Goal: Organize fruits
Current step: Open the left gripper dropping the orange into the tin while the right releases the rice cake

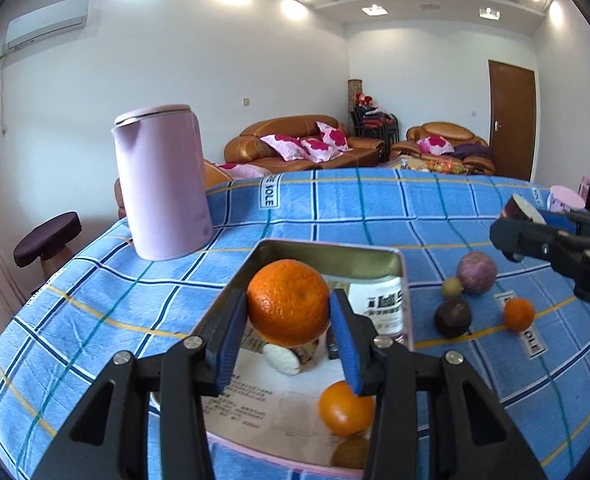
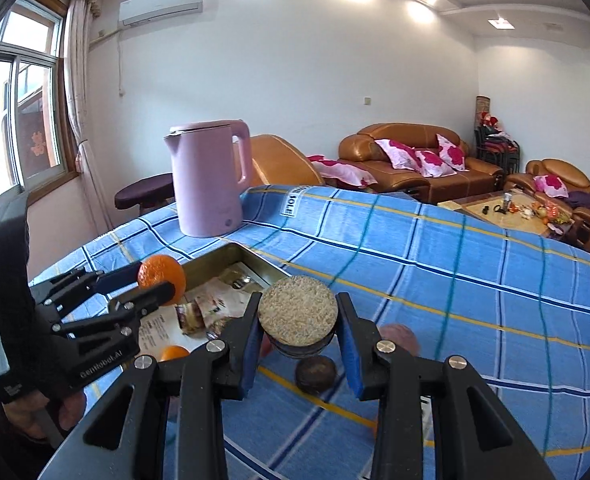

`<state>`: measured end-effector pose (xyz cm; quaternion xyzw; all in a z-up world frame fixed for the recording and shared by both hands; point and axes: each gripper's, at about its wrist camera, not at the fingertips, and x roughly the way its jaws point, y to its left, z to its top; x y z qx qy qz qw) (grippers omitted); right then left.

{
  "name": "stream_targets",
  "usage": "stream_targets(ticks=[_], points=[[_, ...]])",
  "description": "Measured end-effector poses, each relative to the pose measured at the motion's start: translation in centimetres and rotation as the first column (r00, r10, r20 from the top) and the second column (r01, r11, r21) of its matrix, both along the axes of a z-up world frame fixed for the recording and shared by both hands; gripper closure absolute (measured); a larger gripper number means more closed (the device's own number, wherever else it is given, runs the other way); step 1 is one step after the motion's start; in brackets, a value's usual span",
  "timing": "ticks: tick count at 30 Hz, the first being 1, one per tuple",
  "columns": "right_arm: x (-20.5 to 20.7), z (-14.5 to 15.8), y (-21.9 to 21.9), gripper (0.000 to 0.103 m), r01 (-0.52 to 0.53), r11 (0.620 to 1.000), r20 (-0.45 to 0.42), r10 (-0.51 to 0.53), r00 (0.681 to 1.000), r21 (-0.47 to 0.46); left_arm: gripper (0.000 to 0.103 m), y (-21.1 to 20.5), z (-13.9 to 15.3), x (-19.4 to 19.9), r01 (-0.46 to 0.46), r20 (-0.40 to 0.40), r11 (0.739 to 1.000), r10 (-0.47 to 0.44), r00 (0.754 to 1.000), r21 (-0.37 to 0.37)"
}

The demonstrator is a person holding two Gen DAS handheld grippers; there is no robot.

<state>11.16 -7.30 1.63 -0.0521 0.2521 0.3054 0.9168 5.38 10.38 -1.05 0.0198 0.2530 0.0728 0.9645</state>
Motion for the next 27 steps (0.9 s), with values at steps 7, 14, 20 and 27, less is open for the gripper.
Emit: stream_targets(ticks=[7,14,20,27], points=[[0.6,-1.4,3.0,0.066,-0.052,0.998,-0.034,0.051,0.998,-0.03,0.059,1.1,-1.0,0.2,-0.016,-0.037,1.0,0.016,0.999,-0.005],[1.0,-2.8,5.0,0.066,-0.081,0.995,-0.067,0.077,0.995,-0.06,0.059,1.5,-1.4,0.5,-0.009,-0.059,1.0,0.008,0.998,-0.016],[1.3,-3.7,6.1,0.066,-0.101,0.99,-0.093,0.092,0.991,-0.096,0.059,2.1,-1.7,0.7,-0.019,-0.093,1.0,0.017,0.996,-0.023],[1.4,-4.7,6.9,0.066,-0.121,0.986,-0.102,0.11,0.989,-0.114,0.058,2.0,-1.8,0.9,-0.014,-0.094,1.0,0.012,0.995,-0.012]])
